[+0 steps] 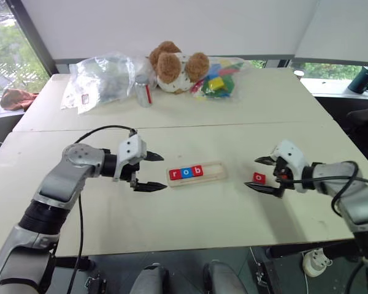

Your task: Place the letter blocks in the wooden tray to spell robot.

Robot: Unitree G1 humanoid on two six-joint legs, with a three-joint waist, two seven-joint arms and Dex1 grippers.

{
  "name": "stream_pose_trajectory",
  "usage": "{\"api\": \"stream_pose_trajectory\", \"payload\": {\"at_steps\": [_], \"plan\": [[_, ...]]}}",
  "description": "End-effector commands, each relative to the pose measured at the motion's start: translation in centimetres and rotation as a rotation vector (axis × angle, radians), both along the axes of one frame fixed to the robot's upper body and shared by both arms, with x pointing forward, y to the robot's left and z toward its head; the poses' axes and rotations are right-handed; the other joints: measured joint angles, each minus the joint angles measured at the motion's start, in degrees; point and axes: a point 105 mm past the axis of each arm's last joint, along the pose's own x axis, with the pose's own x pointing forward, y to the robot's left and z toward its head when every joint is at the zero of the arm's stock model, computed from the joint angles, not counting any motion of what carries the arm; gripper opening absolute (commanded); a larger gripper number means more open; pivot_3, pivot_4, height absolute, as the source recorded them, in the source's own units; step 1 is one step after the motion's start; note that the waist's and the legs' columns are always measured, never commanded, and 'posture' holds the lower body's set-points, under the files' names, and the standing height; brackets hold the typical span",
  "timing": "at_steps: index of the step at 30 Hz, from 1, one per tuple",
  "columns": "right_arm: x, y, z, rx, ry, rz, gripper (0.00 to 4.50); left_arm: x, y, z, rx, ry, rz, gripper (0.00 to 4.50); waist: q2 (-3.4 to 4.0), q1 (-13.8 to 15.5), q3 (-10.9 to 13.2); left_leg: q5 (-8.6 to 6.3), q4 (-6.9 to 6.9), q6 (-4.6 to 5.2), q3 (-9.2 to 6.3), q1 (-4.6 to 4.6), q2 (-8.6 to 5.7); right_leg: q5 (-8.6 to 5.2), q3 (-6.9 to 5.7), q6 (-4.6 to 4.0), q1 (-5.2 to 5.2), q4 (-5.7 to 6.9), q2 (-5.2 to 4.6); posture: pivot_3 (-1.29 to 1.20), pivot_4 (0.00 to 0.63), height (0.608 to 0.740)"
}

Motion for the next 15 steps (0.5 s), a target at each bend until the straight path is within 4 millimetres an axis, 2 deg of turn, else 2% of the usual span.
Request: {"api": "stream_pose_trajectory", "payload": {"at_steps": [1, 14, 15], "plan": [[0.1, -1.0, -0.1, -0.058, 0.011, 0.093, 4.44, -0.3, 0.2, 0.9, -0.003, -0.039, 0.007, 4.5, 0.0, 0.09, 0.0, 0.0, -0.01, 0.0, -0.02, 0.0, 0.01, 0.0, 0.0, 0.0, 0.0, 0.0, 0.01, 0.0, 0.15, 0.74], [1.9, -2.5, -2.1, -0.078, 0.084, 0.094, 4.44, -1.1, 1.0, 0.4, 0.014, -0.029, 0.071, 4.5, 0.01, 0.21, 0.0, 0.01, -0.01, -0.05, -0.03, -0.01, 0.01, 0.0, 0.0, -0.01, -0.04, 0.02, -0.11, 0.0, 0.15, 0.74], [2.1, -2.7, -2.3, -0.075, 0.094, 0.083, 4.22, -1.1, 1.1, 0.5, 0.014, -0.03, 0.073, 4.5, 0.01, 0.22, 0.0, 0.01, -0.01, -0.05, -0.03, -0.02, 0.0, 0.0, 0.01, -0.01, -0.04, 0.01, -0.11, 0.0, 0.15, 0.74]]}}
